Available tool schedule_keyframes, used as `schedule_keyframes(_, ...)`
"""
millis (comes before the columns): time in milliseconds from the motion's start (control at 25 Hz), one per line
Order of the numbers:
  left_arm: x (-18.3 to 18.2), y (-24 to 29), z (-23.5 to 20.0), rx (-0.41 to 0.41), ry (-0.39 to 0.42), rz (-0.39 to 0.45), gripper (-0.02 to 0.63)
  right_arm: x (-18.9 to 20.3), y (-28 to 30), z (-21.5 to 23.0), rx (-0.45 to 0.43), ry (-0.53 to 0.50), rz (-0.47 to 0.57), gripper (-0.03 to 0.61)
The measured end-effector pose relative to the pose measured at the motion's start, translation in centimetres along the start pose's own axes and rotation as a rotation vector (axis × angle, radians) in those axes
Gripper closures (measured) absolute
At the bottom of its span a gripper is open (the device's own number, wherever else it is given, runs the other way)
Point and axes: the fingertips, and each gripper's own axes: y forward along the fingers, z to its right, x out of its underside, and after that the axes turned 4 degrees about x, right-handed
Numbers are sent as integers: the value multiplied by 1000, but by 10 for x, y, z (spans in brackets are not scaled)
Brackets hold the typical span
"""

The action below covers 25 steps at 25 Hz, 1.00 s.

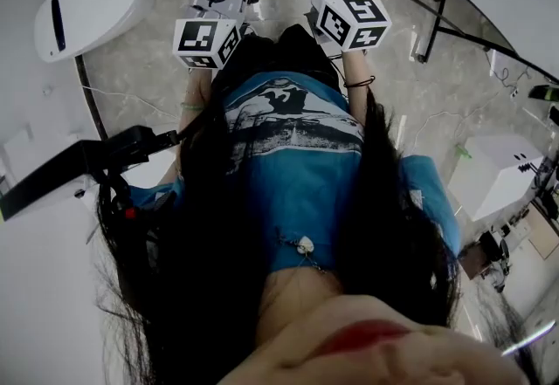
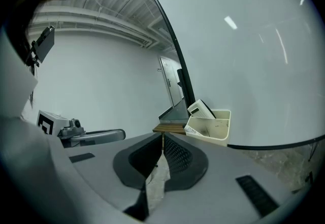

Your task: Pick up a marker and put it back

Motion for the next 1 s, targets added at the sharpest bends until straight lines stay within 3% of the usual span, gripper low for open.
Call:
schedule_keyframes(200,0,43,-31,13,-21,-26,612,-18,56,23,-29,-69,-40,565)
schedule_keyframes(360,-6,75,-41,-11,-23,-35,612,-29,85,50,-38,-193,-92,565)
schedule_keyframes(440,-11,79,-45,-31,-24,-31,612,-31,93,51,-51,-256,-121,554)
schedule_keyframes(560,-17,80,-51,-56,-22,-19,612,-26,107,46,-88,-320,-174,476)
schedule_keyframes(1000,-27,87,-62,-101,-19,1,612,-6,138,47,-102,-544,-322,453)
